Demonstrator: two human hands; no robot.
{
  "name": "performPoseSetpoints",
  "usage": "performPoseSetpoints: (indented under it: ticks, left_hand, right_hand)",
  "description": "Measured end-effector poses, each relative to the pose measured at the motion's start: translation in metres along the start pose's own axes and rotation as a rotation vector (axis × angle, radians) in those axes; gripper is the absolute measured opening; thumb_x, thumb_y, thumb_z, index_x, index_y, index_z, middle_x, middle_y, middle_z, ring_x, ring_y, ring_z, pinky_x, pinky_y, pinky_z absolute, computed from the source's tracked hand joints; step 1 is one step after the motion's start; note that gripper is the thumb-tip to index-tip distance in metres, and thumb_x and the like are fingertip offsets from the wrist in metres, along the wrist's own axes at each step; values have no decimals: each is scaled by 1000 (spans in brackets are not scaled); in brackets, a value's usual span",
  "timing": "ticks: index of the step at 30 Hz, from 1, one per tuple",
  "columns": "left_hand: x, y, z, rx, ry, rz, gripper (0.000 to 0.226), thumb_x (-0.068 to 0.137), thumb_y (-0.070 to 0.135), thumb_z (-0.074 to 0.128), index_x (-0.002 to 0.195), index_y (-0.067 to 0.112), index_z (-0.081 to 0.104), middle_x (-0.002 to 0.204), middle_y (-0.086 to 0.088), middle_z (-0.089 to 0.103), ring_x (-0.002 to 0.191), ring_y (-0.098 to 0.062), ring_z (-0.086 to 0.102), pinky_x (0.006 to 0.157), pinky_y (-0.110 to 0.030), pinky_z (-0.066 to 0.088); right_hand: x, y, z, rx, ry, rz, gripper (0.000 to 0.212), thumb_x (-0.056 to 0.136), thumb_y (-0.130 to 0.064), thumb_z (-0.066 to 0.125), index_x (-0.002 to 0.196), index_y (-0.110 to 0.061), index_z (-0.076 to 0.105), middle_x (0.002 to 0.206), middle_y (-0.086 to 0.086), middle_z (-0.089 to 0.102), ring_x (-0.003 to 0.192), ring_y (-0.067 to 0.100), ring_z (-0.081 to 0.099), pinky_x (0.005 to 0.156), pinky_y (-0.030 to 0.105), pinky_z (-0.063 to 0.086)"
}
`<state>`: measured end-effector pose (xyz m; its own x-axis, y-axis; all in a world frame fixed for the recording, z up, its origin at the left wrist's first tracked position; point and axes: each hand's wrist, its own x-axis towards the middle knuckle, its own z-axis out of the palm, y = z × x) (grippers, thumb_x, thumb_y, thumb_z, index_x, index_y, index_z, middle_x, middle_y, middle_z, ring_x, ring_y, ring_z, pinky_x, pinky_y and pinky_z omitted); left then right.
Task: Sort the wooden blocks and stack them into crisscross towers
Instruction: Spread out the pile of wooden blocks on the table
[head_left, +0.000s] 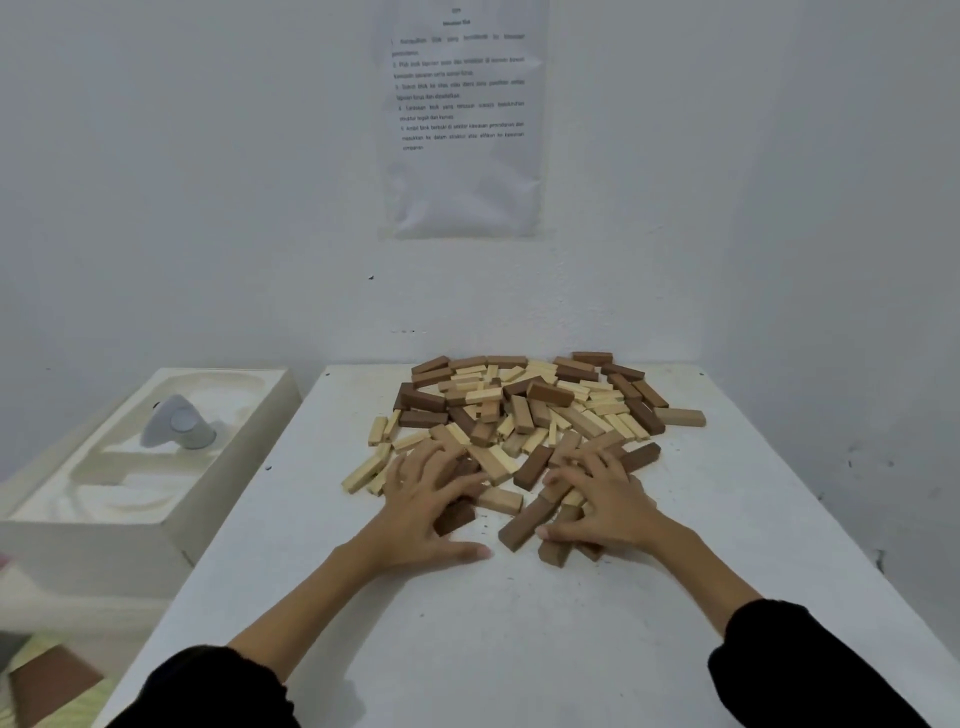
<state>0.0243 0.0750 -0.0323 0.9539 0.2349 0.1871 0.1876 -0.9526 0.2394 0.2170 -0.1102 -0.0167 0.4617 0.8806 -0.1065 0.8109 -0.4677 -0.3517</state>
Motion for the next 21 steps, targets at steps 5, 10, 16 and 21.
performPoseSetpoints:
  ticks: [5,10,16,21]
  left_hand:
    - [20,42,7,-19,-13,72,100,66,91,14,144,32,32,150,8,26,139,-5,7,112,-35,-4]
    - [40,65,19,-27,-75,39,114,58,92,34,148,24,20,155,0,15,142,-14,9,115,-38,1]
    - [48,65,20,16,-165,51,109,61,80,31,149,17,20,157,-4,11,143,-18,11,116,-40,0]
    - [50,66,23,5,-73,100,99,65,76,25,146,19,27,151,-1,23,137,-16,20,110,-33,7]
  right_hand:
    - [-5,9,9,51,252,41,47,76,-68,49,108,-35,57,131,-5,35,129,19,25,98,39,29]
    - [-9,40,-3,109,468,89,74,68,-81,21,119,-41,56,141,-6,36,134,20,19,106,44,22]
    - [-14,69,-27,115,-47,-69,95,38,-98,41,123,-54,35,139,-18,23,141,18,-1,116,40,-1]
    - [-17,70,-21,21,-147,-140,119,33,-91,56,137,-57,8,151,-20,-17,138,20,-26,113,50,-4]
